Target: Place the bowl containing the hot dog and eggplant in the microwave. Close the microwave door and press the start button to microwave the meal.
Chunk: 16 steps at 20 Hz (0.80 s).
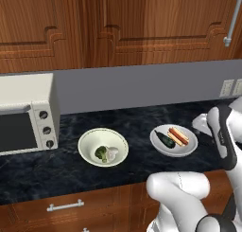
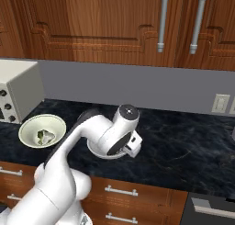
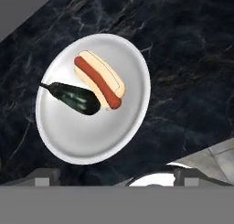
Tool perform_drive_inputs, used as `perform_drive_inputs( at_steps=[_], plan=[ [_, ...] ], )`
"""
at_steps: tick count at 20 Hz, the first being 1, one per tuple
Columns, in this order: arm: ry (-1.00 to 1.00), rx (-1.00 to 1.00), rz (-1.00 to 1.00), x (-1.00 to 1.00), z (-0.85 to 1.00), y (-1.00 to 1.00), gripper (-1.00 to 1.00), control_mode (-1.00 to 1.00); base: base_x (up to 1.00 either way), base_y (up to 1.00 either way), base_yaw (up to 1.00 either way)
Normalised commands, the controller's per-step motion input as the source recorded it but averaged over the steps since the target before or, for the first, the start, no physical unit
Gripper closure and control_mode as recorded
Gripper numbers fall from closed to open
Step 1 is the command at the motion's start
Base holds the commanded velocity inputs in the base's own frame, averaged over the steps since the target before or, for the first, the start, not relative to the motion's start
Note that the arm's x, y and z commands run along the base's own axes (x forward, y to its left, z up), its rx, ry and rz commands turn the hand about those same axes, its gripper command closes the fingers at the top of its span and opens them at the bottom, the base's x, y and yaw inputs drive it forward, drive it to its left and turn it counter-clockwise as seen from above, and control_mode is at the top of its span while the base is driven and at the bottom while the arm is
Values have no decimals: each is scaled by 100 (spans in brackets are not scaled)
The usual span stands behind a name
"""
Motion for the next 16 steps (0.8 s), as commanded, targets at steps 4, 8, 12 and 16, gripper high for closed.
perform_drive_inputs(
  at_steps=[4, 8, 12, 16],
  plan=[
    [4, 30, -15, 10, -47, -29, -100, -100, 0, 0, 0],
    [5, 18, -3, 32, -39, 0, -100, -100, 0, 0, 0],
    [7, 8, 0, 33, -38, 0, -100, -100, 0, 0, 0],
    [5, 4, 0, 24, -37, 0, -100, -100, 0, 0, 0]
  ],
)
